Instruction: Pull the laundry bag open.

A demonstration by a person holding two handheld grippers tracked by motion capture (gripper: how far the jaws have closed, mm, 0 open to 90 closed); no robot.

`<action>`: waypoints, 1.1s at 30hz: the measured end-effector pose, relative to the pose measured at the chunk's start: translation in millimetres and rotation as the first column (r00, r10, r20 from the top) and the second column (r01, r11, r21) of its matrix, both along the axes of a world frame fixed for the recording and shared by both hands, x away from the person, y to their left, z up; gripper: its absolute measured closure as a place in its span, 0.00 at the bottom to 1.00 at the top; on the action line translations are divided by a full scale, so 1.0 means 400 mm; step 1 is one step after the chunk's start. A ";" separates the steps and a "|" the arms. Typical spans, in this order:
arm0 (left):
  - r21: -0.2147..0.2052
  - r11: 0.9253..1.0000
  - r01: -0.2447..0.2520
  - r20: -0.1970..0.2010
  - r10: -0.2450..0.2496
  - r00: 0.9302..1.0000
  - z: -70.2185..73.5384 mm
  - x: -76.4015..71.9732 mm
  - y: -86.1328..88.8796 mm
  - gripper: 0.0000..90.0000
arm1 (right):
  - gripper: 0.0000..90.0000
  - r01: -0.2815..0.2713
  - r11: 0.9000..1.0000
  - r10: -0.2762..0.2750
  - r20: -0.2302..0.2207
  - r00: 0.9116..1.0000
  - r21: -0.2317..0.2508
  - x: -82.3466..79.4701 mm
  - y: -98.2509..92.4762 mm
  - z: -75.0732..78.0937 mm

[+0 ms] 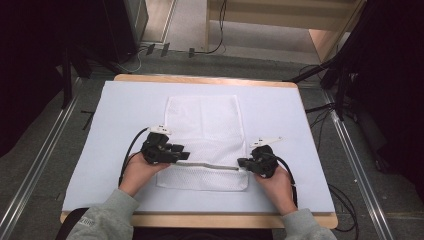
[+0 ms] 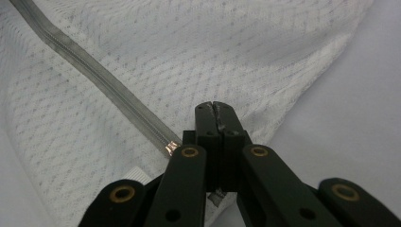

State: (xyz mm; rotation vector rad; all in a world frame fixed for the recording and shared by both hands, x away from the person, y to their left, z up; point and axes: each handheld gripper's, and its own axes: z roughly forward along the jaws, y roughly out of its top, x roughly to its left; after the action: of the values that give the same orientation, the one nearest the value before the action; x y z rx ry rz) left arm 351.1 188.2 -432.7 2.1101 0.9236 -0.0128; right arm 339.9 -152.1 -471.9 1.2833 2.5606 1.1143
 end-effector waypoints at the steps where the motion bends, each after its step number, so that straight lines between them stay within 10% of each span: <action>1: 0.004 1.000 0.007 0.000 -0.007 1.000 0.001 0.002 -0.011 0.63 | 1.00 0.002 1.000 -0.002 -0.006 1.000 0.002 -0.004 0.000 0.000; 33: 0.041 0.988 0.149 -0.022 -0.148 0.989 -0.027 0.014 -0.160 0.64 | 1.00 -0.086 0.995 0.089 -0.077 0.993 0.047 -0.066 -0.020 0.005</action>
State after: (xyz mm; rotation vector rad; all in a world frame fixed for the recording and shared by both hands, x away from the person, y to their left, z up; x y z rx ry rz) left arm 356.7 124.2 -443.4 2.2182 0.7819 -0.0907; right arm 313.4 -160.0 -469.9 1.2599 2.6886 1.1634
